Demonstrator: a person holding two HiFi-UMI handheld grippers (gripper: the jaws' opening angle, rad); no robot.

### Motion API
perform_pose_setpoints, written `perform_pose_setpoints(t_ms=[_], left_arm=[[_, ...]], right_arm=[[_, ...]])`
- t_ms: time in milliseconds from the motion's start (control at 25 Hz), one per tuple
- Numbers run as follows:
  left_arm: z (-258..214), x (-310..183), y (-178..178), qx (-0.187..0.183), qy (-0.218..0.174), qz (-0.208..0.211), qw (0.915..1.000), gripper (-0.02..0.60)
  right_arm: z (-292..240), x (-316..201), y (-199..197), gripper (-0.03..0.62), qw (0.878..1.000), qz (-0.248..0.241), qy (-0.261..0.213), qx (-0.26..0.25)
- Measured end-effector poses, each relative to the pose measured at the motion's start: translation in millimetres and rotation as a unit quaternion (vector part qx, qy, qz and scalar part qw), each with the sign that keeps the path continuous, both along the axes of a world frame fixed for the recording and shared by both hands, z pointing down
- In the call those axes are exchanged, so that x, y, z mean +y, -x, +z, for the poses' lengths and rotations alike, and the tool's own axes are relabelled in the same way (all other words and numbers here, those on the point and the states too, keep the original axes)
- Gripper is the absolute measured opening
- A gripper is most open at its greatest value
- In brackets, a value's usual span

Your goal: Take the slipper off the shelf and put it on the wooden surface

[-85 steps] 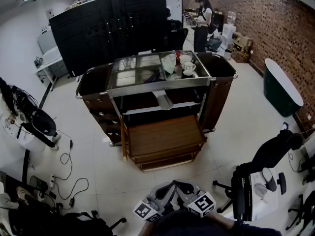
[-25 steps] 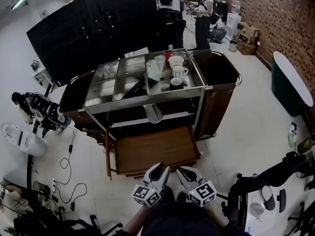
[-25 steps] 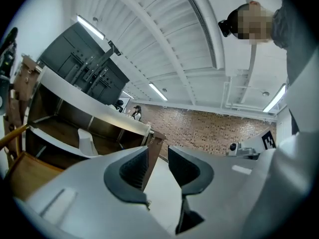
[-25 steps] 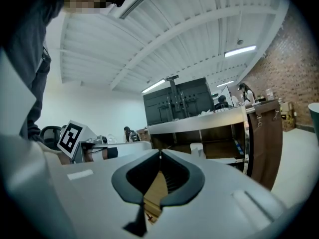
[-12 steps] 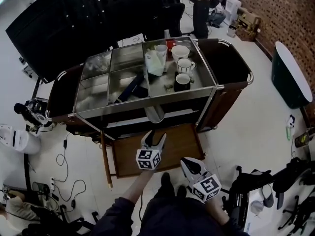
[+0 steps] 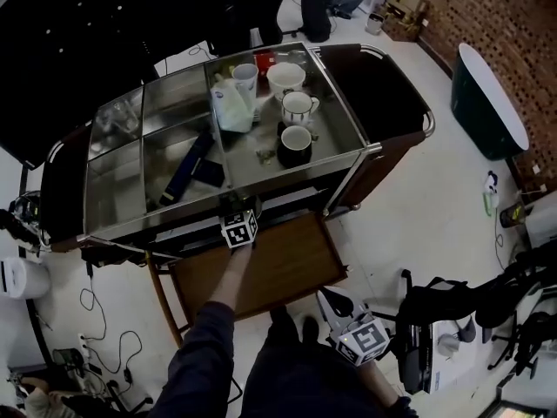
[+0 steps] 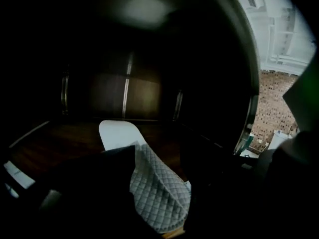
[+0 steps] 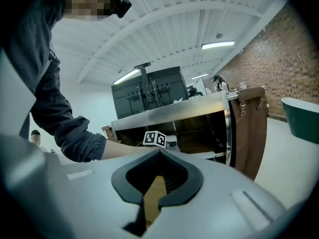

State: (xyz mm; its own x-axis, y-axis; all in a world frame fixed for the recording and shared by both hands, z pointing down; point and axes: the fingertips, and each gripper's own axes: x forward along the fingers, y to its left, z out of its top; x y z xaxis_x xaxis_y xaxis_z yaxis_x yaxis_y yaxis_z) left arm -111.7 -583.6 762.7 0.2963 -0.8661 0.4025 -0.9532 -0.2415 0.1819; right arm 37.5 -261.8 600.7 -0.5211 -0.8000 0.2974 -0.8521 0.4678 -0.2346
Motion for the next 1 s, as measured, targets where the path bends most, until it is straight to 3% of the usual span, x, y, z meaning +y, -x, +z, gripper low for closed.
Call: perform_pose_setpoints(t_ms=[120,160,280,360,520,720,1000], left_arm=[[23.7,-15.1,6.5,-0.009,0.029,-0.020,0.9993,0.276],[30.7,-17.1,9.4,-0.011,0.041,-0.024,0.9988,0.245],[38.7,-13.4,20.8,-0.014,0.052,-0.039,0.9978,0.064],[29.9,-2.8,24.3,-0.014,0.039,-0.045,0.9981,0.036],[6.8,45.5,24.0,-0.021,0.017,-0.035,0.9990,0.020],[1.1,145.6,10.3,-0.030,0.004,-0.012,0.9995,0.020],[51.5,269.0,-6.6,0.002,0.071,-0.021,0.9973,0.018]], right_arm=[[2.3,3.1,-9.8,-0.005,1.000,0.015,0.003,0.002],[3.3,4.8,-12.1,-0.005,1.000,0.018,0.003,0.001],[4.0,12.0,-17.8,-0.005,1.000,0.024,0.002,-0.001],[1.3,17.7,-21.1,-0.005,1.000,0.024,-0.001,-0.003],[-2.1,31.5,-18.8,-0.005,1.000,0.006,-0.010,-0.013],[-4.5,55.6,-13.6,-0.005,0.999,-0.030,-0.022,-0.023],[-5.9,94.8,-14.7,-0.005,0.997,-0.069,-0.030,-0.029]])
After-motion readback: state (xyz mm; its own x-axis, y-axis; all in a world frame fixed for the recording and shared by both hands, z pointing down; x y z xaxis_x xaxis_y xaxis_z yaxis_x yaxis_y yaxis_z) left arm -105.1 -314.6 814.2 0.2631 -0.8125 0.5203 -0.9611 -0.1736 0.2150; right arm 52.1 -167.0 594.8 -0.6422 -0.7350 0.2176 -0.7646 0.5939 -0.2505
